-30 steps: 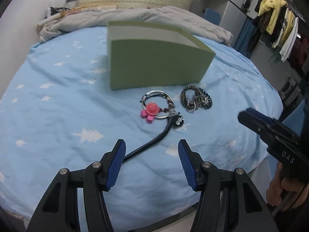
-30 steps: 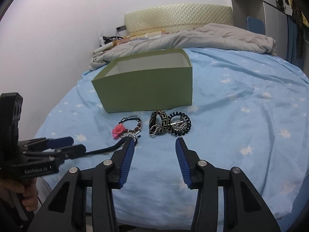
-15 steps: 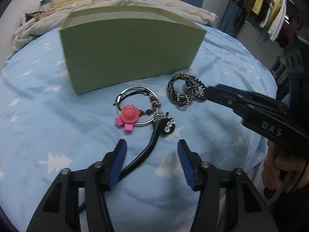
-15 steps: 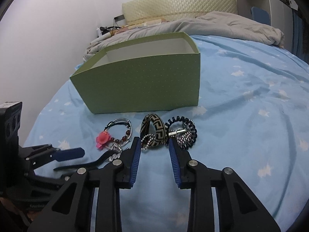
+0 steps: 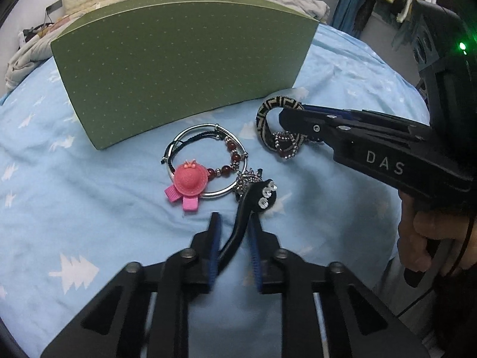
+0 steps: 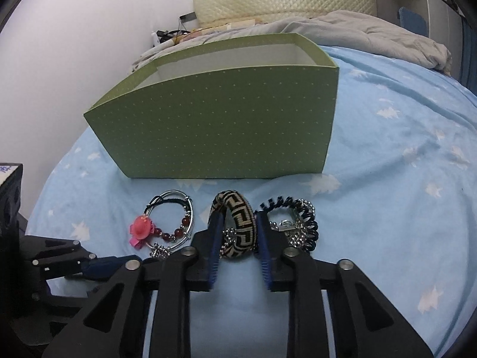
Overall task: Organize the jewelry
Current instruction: 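Grasp the patterned bangle with the right tool while the left tool grasps the black strap keychain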
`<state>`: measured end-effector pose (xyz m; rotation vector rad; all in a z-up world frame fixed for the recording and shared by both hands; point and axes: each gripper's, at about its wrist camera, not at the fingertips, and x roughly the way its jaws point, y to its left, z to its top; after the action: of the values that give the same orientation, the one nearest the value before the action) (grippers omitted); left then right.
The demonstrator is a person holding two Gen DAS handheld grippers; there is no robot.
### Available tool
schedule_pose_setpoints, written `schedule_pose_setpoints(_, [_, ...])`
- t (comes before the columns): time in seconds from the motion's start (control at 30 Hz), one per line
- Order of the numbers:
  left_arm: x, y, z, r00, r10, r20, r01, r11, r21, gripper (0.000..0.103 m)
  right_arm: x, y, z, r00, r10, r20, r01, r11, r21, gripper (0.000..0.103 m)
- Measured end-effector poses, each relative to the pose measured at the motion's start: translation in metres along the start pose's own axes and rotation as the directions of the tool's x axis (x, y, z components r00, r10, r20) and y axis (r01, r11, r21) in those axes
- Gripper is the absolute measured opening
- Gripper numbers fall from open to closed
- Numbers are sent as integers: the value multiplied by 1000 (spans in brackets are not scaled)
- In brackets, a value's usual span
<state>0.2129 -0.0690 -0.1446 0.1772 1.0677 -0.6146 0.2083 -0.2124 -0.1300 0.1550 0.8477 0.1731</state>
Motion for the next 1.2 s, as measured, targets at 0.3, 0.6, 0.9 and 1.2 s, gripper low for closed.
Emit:
schedule_pose_setpoints(0.3, [-7,6,8,1000,-16,8,16,996,-84,7,-7,5,1,1000,-4,12,4,1000,-2,10])
schedule_pose_setpoints(0.6, [-46,6,10,997,12,73,0,987,-159,7,-36,18,-4,999,-23,39,24,999,-26,10])
schedule_pose_setpoints(0.9, [-84,1,-6,992,48,115,-23,978,-205,7,-73,34,-18,997,-46,66,47,999,-20,10])
schedule_pose_setpoints(1.2, [-113,-9,-30,986,78,148,-41,971,-234,7,-111,42,-38,996,-48,81,49,999,-12,10])
